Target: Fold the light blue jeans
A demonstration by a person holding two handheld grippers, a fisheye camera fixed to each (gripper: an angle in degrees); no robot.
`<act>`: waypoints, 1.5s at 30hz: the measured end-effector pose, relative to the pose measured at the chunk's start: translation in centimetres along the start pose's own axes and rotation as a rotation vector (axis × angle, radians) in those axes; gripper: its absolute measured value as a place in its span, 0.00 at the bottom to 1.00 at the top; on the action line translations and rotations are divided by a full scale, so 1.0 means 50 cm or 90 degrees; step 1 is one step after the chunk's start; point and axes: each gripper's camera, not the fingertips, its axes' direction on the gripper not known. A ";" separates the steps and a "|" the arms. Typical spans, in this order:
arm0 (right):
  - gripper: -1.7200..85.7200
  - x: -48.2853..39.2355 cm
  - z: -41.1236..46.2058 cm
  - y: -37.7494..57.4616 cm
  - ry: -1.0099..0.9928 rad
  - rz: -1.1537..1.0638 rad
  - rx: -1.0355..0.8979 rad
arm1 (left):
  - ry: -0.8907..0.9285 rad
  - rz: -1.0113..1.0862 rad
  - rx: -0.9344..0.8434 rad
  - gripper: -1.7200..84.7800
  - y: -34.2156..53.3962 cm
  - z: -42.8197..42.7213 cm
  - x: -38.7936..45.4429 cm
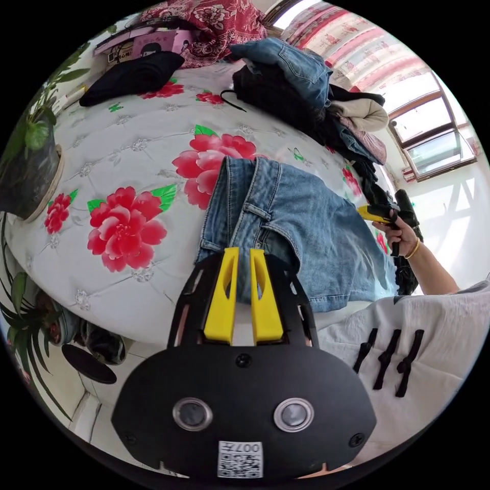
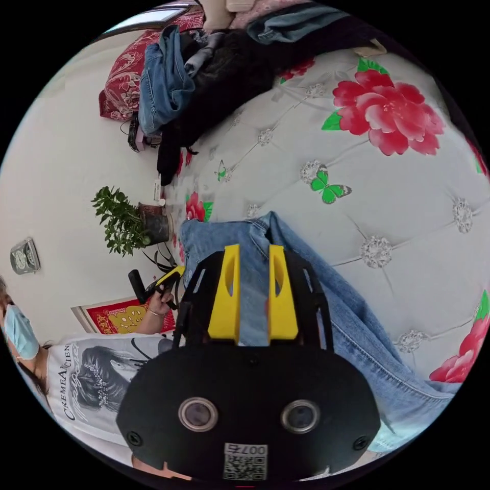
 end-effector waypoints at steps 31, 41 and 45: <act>0.11 0.282 -0.155 0.993 0.152 0.364 0.589 | -0.145 0.055 -0.053 0.07 -0.097 0.044 -0.004; 0.12 0.495 -0.099 1.351 0.004 0.615 0.888 | 0.040 -0.163 0.051 0.08 -0.054 -0.077 -0.121; 0.11 0.519 -0.061 1.366 -0.060 0.563 1.013 | 0.090 -0.246 0.089 0.07 -0.003 -0.120 -0.168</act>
